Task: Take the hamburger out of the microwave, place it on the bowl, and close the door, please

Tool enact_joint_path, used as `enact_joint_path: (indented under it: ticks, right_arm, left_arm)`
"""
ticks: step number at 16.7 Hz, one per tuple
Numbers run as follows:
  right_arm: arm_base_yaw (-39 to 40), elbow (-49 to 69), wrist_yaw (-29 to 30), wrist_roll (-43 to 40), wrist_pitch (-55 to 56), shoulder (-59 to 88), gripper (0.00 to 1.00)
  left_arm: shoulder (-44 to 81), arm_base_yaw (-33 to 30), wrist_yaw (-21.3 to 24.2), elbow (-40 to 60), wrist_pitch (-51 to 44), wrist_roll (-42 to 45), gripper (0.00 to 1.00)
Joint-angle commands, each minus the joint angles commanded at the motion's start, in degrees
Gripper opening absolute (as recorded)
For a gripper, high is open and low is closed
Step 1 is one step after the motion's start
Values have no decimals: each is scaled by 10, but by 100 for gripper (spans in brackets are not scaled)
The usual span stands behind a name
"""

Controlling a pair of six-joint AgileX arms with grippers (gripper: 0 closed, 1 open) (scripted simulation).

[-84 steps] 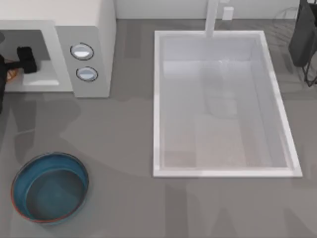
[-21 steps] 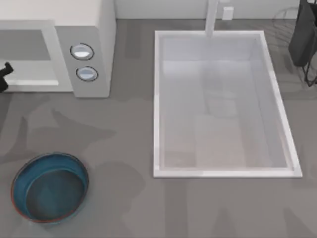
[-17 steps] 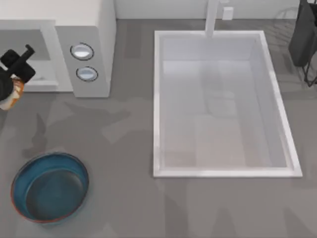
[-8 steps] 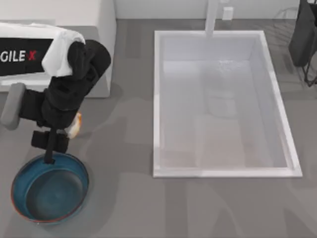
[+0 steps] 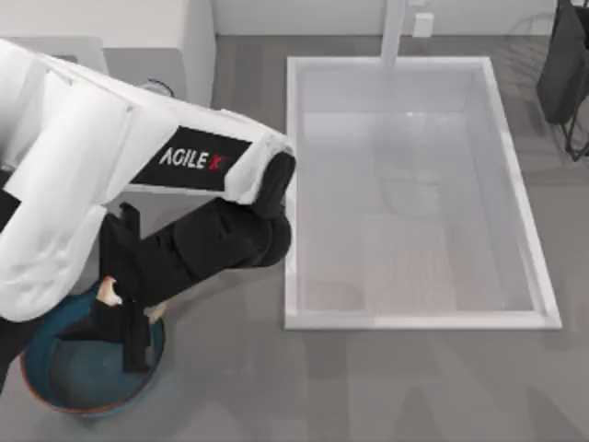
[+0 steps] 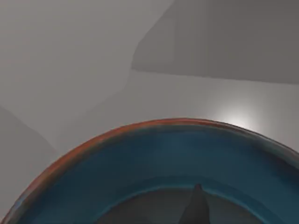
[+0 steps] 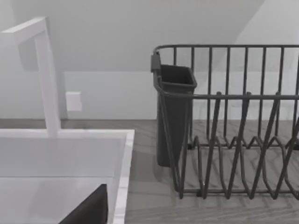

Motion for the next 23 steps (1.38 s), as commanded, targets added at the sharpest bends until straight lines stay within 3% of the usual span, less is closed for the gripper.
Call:
enact_joint_path:
  ticks: [3, 9, 17, 21, 23]
  right_arm:
    - [0, 0, 0, 0, 0, 0, 100]
    - [0, 0, 0, 0, 0, 0, 100]
    - [0, 0, 0, 0, 0, 0, 100]
    - [0, 0, 0, 0, 0, 0, 100]
    - [0, 0, 0, 0, 0, 0, 100]
  left_arm:
    - [26, -20, -16, 3, -46, -48, 0]
    - [25, -18, -20, 5, -46, -50, 0]
    - [26, 14, -49, -83, 49, -28, 0]
    - [27, 15, -50, -86, 52, -27, 0]
    - [27, 15, -50, -86, 52, -27, 15]
